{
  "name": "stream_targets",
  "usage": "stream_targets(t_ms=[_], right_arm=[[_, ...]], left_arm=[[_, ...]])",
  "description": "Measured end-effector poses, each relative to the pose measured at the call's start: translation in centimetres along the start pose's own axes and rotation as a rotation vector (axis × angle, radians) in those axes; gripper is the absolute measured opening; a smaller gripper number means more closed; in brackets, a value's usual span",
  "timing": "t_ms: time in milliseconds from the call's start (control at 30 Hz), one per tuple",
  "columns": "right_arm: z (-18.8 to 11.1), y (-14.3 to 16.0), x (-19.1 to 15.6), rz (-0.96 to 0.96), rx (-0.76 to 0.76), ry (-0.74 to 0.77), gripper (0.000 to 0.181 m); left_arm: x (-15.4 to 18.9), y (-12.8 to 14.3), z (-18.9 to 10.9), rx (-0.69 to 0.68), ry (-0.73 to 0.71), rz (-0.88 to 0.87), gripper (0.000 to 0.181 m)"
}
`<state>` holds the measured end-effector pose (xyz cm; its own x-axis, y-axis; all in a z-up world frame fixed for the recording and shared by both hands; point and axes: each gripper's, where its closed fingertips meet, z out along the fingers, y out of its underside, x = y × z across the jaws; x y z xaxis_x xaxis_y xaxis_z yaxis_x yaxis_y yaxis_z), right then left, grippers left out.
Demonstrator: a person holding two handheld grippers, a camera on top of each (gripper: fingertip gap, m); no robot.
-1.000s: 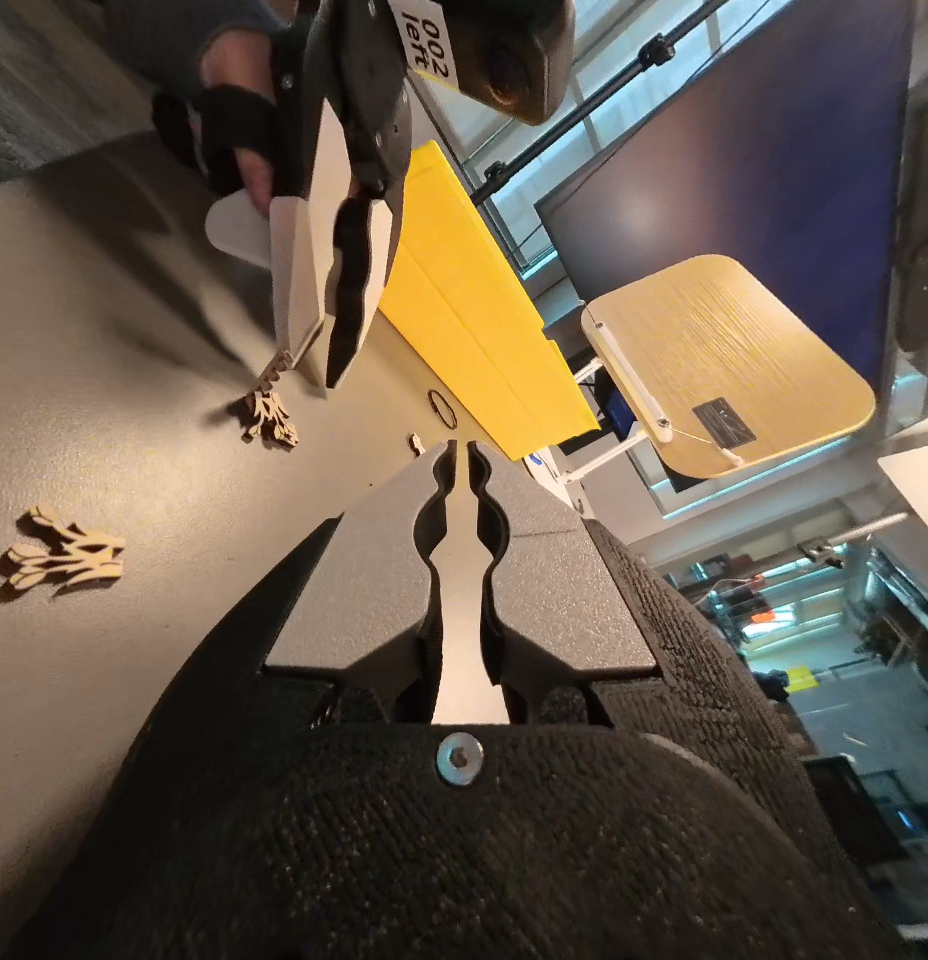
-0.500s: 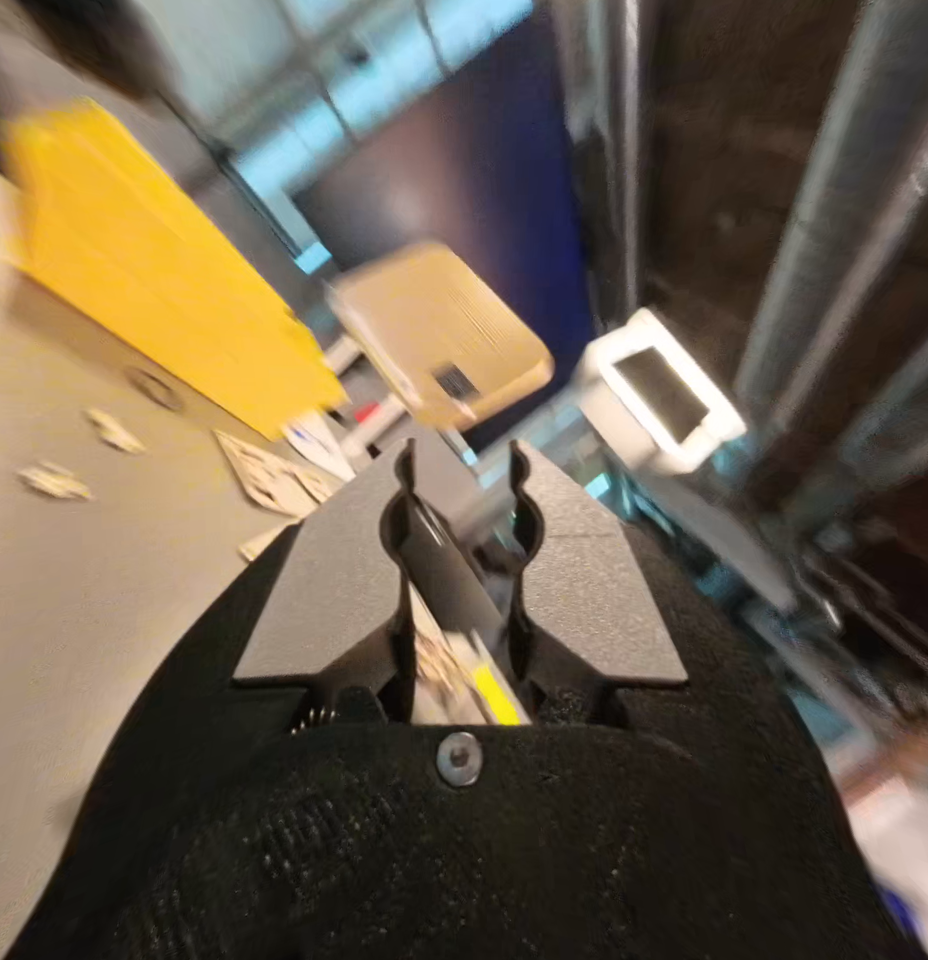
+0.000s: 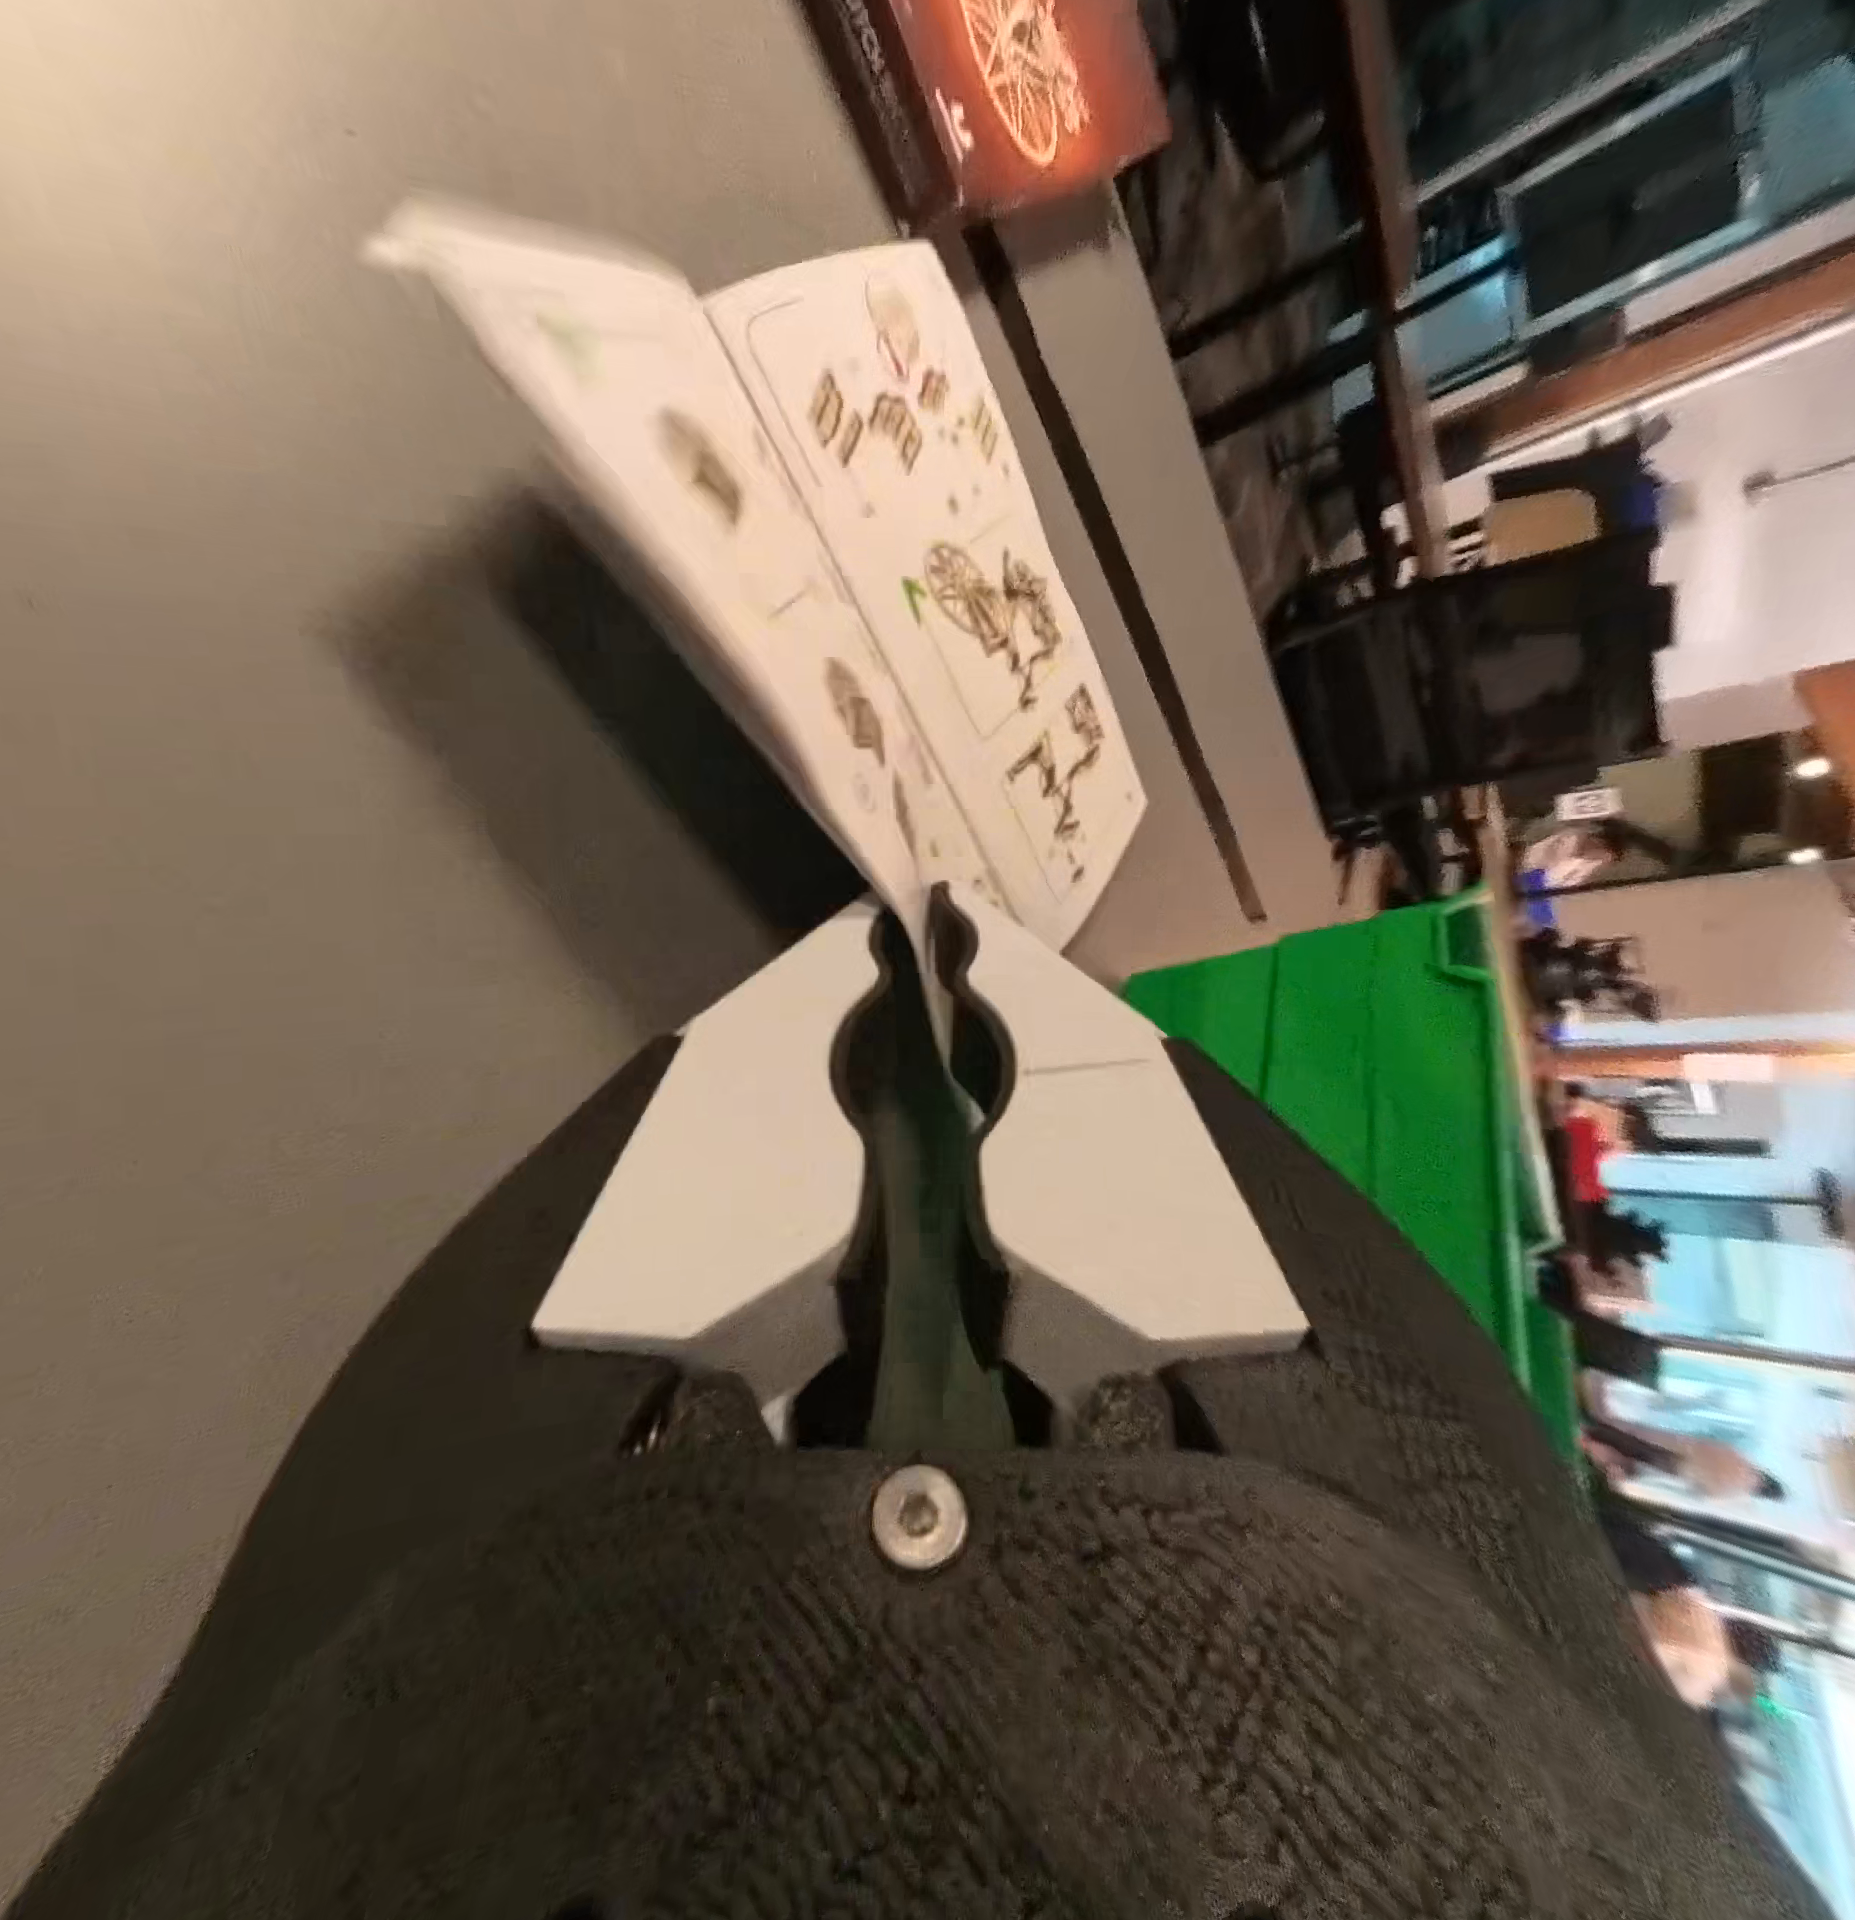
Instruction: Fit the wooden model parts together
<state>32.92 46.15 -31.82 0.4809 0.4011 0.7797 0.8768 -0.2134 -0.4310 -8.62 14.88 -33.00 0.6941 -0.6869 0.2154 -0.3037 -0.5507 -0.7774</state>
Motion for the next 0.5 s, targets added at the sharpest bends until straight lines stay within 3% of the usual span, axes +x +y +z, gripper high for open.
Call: stream_targets(t_ms=[100, 200, 367, 500], right_arm=[[-1.1, -2.1, 0.0, -0.014, 0.073, 0.032, 0.000], [-4.6, -6.2, 3.5, -0.041, 0.271, 0.236, 0.000], [-19.3, -15.6, 8.6, -0.208, 0.734, 0.778, 0.000], [-28.7, -20.9, 7.7, -0.319, 0.932, 1.029, 0.000]], left_arm=[[0.0, -0.1, 0.0, 0.005, 0.006, -0.010, 0.032], [-0.1, -1.4, -0.4, 0.087, -0.002, -0.023, 0.035], [2.4, -8.3, -4.0, 0.471, -0.005, -0.014, 0.035], [8.5, -15.3, -6.6, 0.692, 0.094, 0.077, 0.032]])
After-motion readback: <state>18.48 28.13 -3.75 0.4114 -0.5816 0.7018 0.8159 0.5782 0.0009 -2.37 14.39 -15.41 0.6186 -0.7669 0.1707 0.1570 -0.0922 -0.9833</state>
